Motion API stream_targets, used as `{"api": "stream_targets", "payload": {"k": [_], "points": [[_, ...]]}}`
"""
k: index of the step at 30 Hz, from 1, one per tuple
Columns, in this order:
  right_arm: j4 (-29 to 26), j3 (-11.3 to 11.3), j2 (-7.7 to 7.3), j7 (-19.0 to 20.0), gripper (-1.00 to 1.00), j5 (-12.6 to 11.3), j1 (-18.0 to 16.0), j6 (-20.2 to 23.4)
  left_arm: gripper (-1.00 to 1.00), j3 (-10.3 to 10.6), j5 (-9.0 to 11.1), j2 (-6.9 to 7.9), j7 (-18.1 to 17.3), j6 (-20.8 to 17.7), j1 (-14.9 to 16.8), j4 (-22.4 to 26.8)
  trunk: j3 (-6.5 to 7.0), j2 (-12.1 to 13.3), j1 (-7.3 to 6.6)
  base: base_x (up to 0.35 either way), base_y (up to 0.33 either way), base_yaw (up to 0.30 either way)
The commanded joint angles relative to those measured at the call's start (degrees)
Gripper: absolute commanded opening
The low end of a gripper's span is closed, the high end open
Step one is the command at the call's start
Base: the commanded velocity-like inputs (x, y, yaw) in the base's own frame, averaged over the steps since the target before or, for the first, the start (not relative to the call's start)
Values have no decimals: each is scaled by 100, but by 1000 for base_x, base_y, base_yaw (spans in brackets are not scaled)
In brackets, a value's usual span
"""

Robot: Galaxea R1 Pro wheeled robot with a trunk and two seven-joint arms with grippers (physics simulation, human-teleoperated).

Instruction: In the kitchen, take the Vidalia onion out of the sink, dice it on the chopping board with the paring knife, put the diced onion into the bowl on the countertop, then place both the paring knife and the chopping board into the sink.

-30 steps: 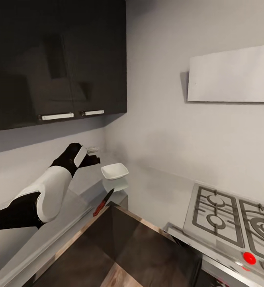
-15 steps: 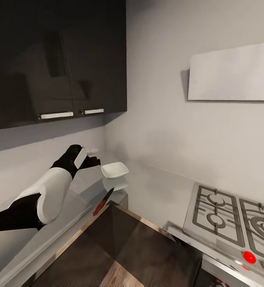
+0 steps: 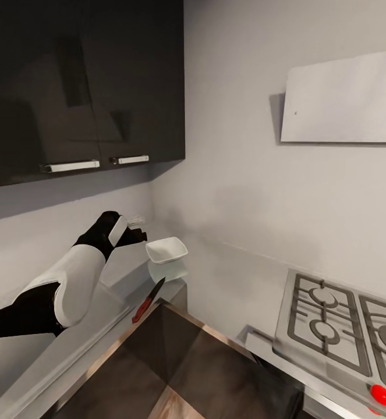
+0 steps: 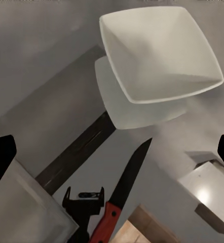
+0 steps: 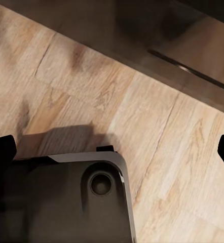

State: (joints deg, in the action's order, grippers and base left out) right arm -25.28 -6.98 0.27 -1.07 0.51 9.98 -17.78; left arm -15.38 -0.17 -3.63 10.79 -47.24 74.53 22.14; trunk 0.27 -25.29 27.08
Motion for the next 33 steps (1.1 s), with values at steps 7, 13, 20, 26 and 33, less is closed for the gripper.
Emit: {"api": "stream_targets", "payload": {"k": [7, 13, 20, 26, 33], "points": [[-4, -7, 2, -8, 100, 7, 4, -7, 100, -35, 0, -6, 20, -21, 1, 3, -5, -3, 2, 11, 0, 0], [-3, -5, 1, -4, 100, 10, 4, -8, 100, -35, 0, -6, 20, -18, 1, 4, -5, -3, 2, 0, 0, 0], [3, 2, -1, 8, 100, 10, 4, -10, 100, -35, 0, -6, 20, -17, 1, 9, -5, -3, 2, 0, 0, 0], [5, 0, 1, 10, 100, 10, 4, -7, 100, -35, 0, -6, 20, -20, 1, 8, -5, -3, 2, 81, 50, 0], [6, 0, 4, 6, 100, 10, 4, -7, 100, -35, 0, -6, 20, -19, 1, 2, -5, -3, 2, 176, 128, 0]]}}
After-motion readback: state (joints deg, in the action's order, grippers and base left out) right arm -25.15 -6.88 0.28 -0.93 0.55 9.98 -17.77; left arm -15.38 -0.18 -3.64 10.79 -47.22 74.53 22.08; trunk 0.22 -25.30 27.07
